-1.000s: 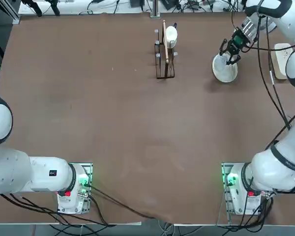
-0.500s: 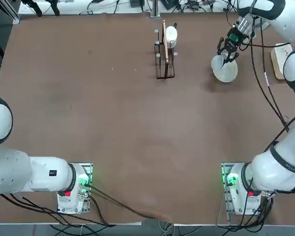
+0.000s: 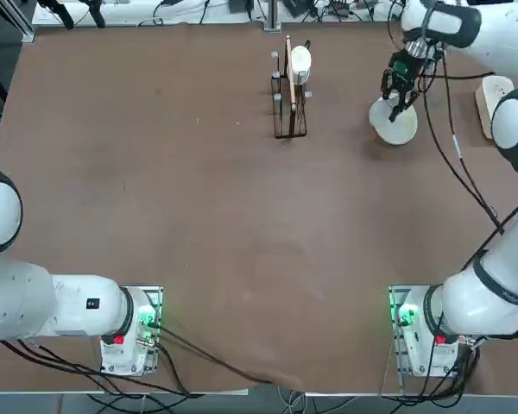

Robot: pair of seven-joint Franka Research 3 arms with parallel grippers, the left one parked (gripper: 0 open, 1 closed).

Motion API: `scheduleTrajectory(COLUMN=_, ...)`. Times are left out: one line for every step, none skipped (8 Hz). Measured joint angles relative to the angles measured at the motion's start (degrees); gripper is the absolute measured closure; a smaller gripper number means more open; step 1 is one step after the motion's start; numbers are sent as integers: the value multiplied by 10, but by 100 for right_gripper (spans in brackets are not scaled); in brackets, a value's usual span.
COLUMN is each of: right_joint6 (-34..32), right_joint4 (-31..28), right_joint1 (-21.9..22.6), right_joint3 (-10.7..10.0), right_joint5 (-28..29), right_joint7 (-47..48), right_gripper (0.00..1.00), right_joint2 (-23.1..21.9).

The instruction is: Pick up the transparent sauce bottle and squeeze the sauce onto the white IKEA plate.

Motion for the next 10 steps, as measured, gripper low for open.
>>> scheduleTrajectory(right_joint6=6, right_joint4=0, right_joint1=10, right_joint3=0, right_joint5=-26, right_joint7=30, right_gripper=62, right_joint2=0)
scheduleTrajectory(right_joint6=12, right_joint4=0, right_joint1=20, right_joint3=0, right_joint5=-41, right_joint7=55, right_gripper=62, right_joint2=0)
scheduleTrajectory(right_joint6=17, right_joint4=1, right_joint1=32, right_joint3=0, right_joint5=-53, right_joint7=82, right_gripper=62, right_joint2=0)
scheduleTrajectory(right_joint6=20, right_joint4=2, right_joint1=45, right_joint3=0, right_joint5=-65, right_joint7=111, right_gripper=62, right_joint2=0)
scheduleTrajectory(right_joint6=20, right_joint4=5, right_joint1=58, right_joint3=0, right_joint5=-83, right_joint7=141, right_gripper=62, right_joint2=0)
scheduleTrajectory(right_joint6=20, right_joint4=6, right_joint1=73, right_joint3=0, right_joint5=-114, right_joint7=175, right_gripper=62, right_joint2=0)
scheduleTrajectory(right_joint6=20, right_joint4=6, right_joint1=86, right_joint3=1, right_joint5=-152, right_joint7=216, right_gripper=62, right_joint2=1)
scheduleTrajectory(right_joint6=20, right_joint4=6, right_joint1=98, right_joint3=1, right_joint5=-192, right_joint7=257, right_gripper=62, right_joint2=3)
scheduleTrajectory(right_joint6=20, right_joint4=6, right_joint1=107, right_joint3=0, right_joint5=-230, right_joint7=291, right_gripper=62, right_joint2=3)
scheduleTrajectory(right_joint6=18, right_joint4=8, right_joint1=114, right_joint3=0, right_joint5=-268, right_joint7=324, right_gripper=62, right_joint2=3)
